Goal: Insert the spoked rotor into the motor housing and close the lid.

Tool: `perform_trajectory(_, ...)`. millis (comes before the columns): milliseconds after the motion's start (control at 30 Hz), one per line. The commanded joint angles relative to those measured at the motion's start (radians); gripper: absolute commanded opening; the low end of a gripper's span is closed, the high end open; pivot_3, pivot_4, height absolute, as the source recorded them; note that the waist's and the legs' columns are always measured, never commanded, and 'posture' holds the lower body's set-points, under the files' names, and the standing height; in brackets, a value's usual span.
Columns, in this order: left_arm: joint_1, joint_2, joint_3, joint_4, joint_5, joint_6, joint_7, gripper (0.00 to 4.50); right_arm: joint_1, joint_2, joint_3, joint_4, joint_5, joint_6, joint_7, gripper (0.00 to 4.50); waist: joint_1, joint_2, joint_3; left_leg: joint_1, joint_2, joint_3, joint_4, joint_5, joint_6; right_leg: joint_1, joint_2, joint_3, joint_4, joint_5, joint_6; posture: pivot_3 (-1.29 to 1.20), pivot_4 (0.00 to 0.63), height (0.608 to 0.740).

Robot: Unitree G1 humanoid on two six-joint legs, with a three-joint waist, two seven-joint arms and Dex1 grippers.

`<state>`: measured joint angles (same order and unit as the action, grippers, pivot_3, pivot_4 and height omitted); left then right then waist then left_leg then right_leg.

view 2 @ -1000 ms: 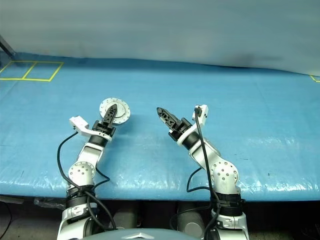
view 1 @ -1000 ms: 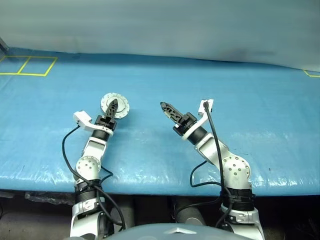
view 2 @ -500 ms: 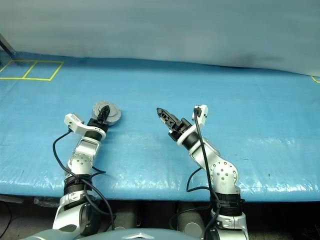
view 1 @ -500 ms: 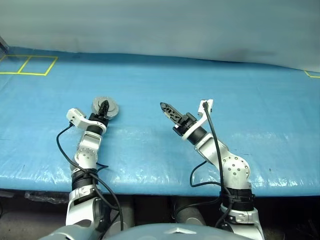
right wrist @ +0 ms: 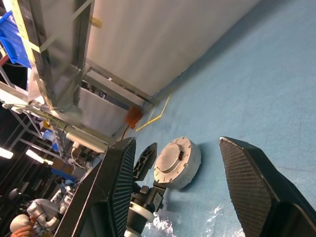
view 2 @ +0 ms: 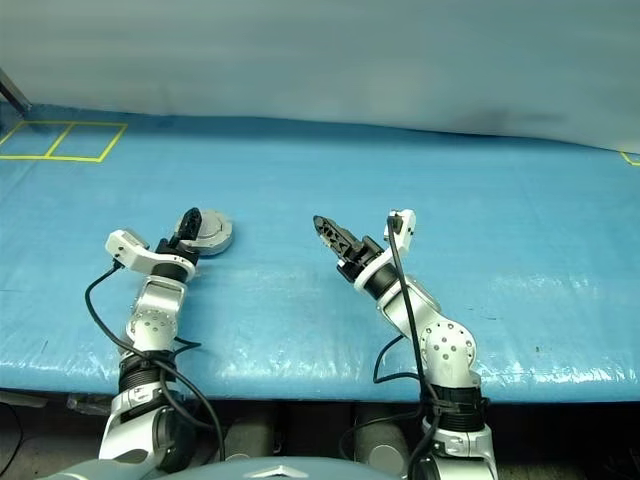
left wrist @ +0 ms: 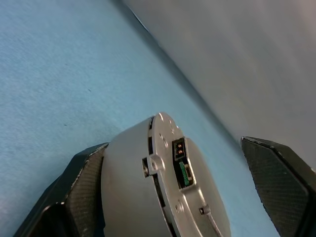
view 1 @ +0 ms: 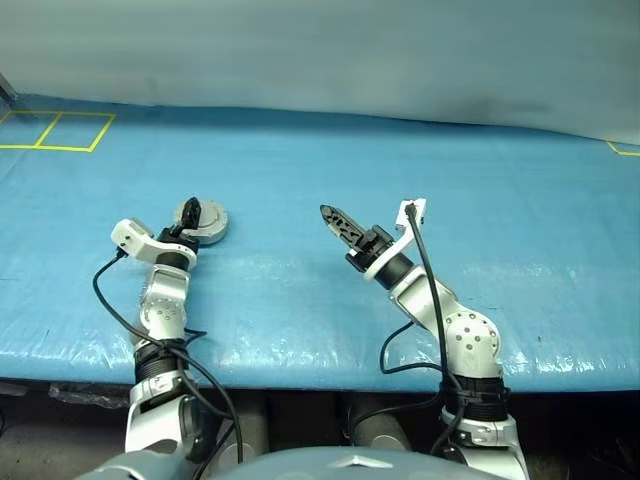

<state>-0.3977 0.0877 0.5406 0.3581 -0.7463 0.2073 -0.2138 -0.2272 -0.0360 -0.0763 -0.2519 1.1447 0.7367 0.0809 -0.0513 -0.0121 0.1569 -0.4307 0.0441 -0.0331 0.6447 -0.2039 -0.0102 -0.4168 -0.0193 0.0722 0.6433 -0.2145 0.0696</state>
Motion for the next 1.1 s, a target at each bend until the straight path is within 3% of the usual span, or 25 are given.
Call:
perform_trajectory(33,0.004,0.017,0.013,-0.084,-0.011,-0.045,-0.026,4.46,-0.019,0.004,-0.005,-0.02,0.004,0.007,0.005,2.87,0.0,0.0,0.0,0.0,0.0,0.0,0.0,0.0,0.0,0.0,0.0,0.0,0.0,0.0,0.0,0.0,0.15,0.74)
perform_trajectory(233,0.03,0.021,0.001,-0.126,-0.01,-0.063,-0.067,4.46,-0.019,0.003,-0.003,-0.021,-0.009,0.01,0.008,2.87,0.0,0.0,0.0,0.001,0.0,0.0,0.0,0.0,0.0,0.001,0.0,0.0,0.0,0.0,0.0,0.0,0.15,0.74)
perform_trajectory(500,0.131,0.045,-0.173,-0.309,0.007,-0.036,-0.316,4.46,-0.005,-0.024,0.041,-0.043,-0.195,-0.114,0.129,2.87,0.0,0.0,0.0,0.001,0.0,0.0,0.0,0.0,0.0,0.0,0.0,0.0,0.0,0.0,0.0,0.0,0.15,0.74)
perform_trajectory(633,0.183,0.087,-0.307,-0.366,0.09,-0.05,-0.427,4.46,0.018,-0.091,0.125,-0.057,-0.488,-0.36,0.229,2.87,-0.001,0.0,0.0,0.001,0.0,0.001,0.0,0.0,0.0,0.0,-0.001,0.001,-0.001,0.0,0.0,0.0,0.15,0.74)
perform_trajectory(767,0.217,0.115,-0.404,-0.407,0.18,-0.082,-0.472,4.46,0.025,-0.119,0.118,-0.031,-0.583,-0.452,0.271,2.87,-0.003,0.001,0.0,0.002,0.0,0.001,0.0,0.0,0.0,0.0,0.0,0.001,0.0,0.0,0.0,0.0,0.15,0.74)
perform_trajectory(900,0.239,0.165,-0.499,-0.435,0.281,-0.1,-0.513,4.46,0.024,-0.199,0.108,0.0,-0.595,-0.408,0.343,2.87,-0.001,0.001,0.0,0.002,0.0,0.002,0.0,0.0,0.0,0.0,-0.001,0.001,0.0,0.0,-0.001,0.0,0.15,0.74)
perform_trajectory(1100,0.249,0.203,-0.577,-0.446,0.368,-0.121,-0.527,4.46,0.037,-0.293,0.157,0.057,-0.744,-0.456,0.398,2.87,0.001,0.001,0.0,0.002,0.0,0.002,0.0,0.0,0.0,0.0,-0.001,0.001,0.0,-0.001,-0.001,0.0,0.15,0.74)
